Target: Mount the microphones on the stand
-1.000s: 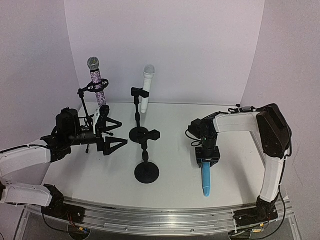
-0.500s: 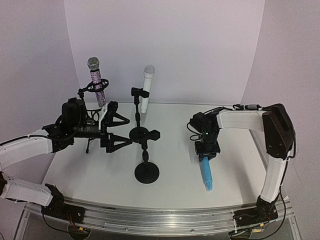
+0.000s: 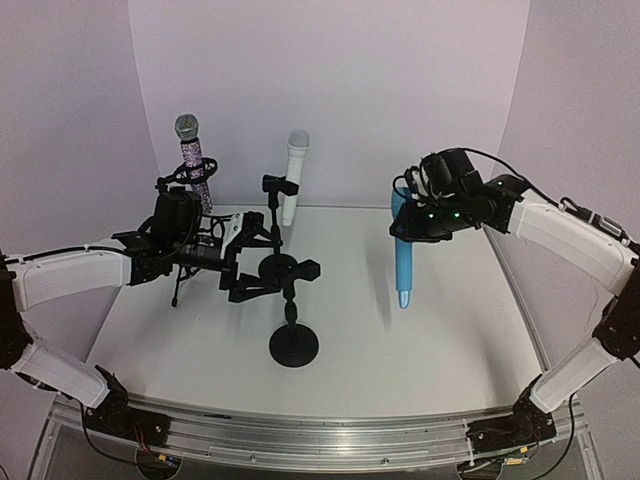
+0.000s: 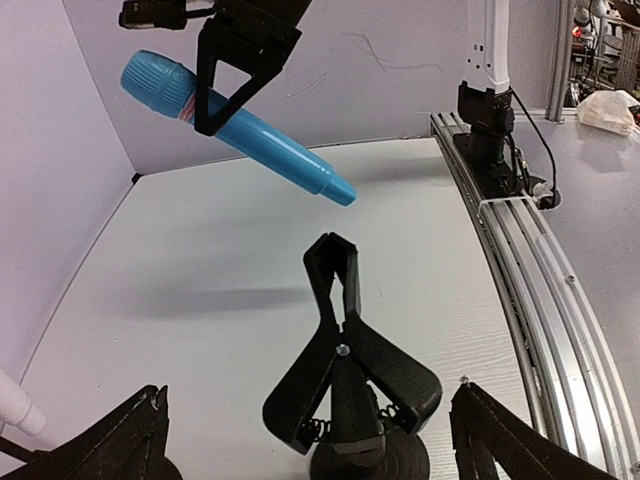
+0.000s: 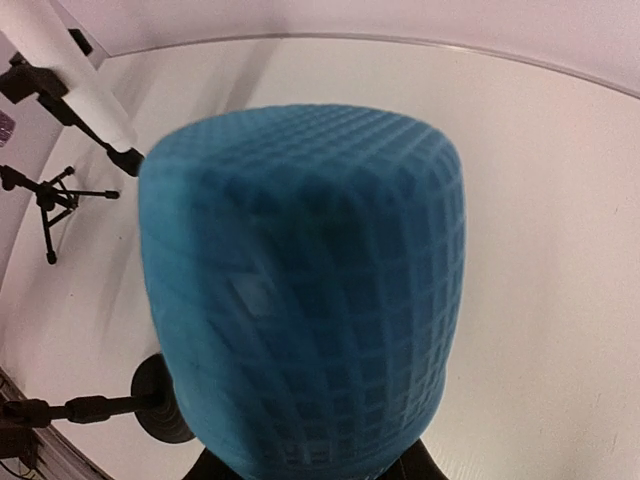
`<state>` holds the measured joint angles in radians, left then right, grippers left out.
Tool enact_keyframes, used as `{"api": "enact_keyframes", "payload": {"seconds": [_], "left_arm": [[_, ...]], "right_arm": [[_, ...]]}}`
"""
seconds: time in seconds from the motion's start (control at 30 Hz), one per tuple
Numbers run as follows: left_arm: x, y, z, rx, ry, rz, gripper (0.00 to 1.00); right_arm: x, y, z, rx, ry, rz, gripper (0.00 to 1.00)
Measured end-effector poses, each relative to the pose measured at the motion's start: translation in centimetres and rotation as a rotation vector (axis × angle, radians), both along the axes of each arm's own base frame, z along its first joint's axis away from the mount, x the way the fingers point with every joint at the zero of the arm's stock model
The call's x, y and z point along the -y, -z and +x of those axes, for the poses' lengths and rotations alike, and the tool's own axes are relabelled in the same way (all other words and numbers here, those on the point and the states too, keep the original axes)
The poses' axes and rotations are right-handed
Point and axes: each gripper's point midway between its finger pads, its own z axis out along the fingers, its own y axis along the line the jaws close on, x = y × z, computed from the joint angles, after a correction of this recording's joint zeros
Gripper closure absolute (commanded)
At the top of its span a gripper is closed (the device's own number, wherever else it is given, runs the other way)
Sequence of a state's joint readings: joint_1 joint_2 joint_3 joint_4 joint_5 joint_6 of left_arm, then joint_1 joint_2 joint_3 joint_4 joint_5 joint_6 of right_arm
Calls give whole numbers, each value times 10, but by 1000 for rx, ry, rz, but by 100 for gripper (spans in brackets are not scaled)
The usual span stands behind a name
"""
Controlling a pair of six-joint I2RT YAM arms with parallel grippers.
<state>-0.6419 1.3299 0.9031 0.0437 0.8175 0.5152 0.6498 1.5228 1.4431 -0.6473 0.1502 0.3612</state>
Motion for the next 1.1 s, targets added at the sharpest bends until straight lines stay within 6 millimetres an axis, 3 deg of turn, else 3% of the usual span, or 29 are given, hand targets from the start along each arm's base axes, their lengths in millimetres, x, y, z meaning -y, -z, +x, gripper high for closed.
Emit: {"api": "enact_keyframes", "payload": {"seconds": [0.17,0.57,0.87,0.97,1.1], "left_arm": [[4,2,-7,24,45,1,21],[7,5,-11,18,84,5,49],[7,4,-17,1,116,-3,89],[7,4,-18,-2,118,-3,100],[7,4,-18,-5,117,-3,100]], "right_arm": [[-6,-14,-1,86,-34,56,100],[-20,-26,5,157,-76,101,100],[-32,-33,1,186,-126,122,100],[-45,-39,-4,211,-176,134,100],[-82,-57,-25,300,-323,163,100]]}}
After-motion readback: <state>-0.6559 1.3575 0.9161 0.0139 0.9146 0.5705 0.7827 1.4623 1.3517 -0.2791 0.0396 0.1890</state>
